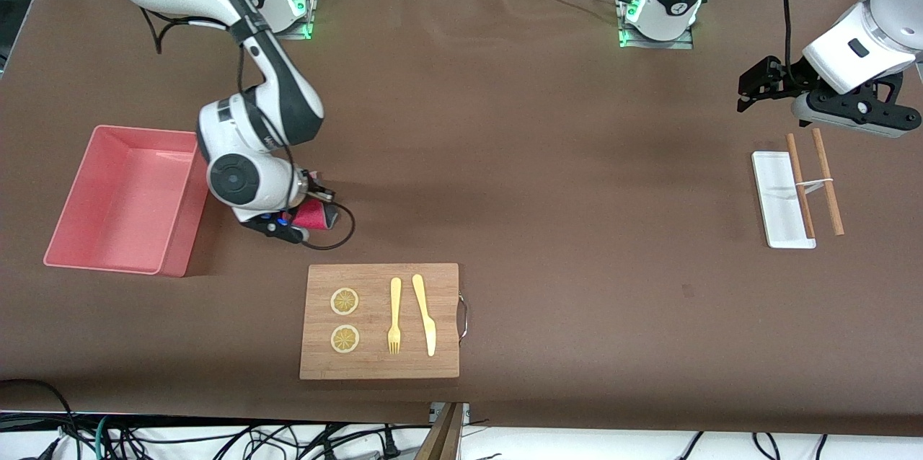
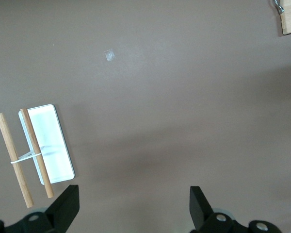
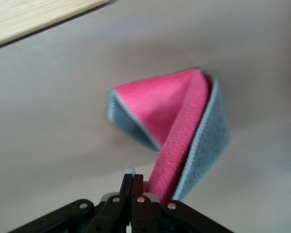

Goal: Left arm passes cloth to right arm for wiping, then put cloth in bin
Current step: 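Wipe the table surface with the cloth in the right gripper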

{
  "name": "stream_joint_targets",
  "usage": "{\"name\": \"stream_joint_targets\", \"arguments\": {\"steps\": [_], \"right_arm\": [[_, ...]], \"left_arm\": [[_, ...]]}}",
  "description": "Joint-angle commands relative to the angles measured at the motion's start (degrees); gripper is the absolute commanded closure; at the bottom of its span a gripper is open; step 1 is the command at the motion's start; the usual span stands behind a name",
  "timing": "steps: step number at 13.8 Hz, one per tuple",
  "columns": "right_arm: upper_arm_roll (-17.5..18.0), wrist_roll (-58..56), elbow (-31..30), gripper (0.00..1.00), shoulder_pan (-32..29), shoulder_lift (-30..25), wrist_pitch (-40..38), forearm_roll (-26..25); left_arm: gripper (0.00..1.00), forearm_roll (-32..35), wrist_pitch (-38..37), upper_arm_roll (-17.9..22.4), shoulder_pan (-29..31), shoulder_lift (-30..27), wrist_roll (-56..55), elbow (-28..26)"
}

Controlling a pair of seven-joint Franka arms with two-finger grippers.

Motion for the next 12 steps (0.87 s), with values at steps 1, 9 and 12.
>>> {"name": "stream_joint_targets", "arguments": {"steps": [1,9,12], "right_arm": [[2.9,8.9,2.5,1.00,1.8,2.2,2.6,0.7],[10.5,25.9,5.9,1.00,5.1,5.7,14.2,5.3],[10.1,21.9,5.6,1.00,3.0,5.7,11.8,4.5]], "left_arm": [[0.00,-0.1,-0.7,-0.4,-0.7,-0.2,-1.0,0.2],[0.00,0.4,-3.3,-0.8,-0.2,0.4,-1.0,1.3],[0.00,0.5,-3.2,-0.8,-0.1,0.6,-1.0,1.5]]}}
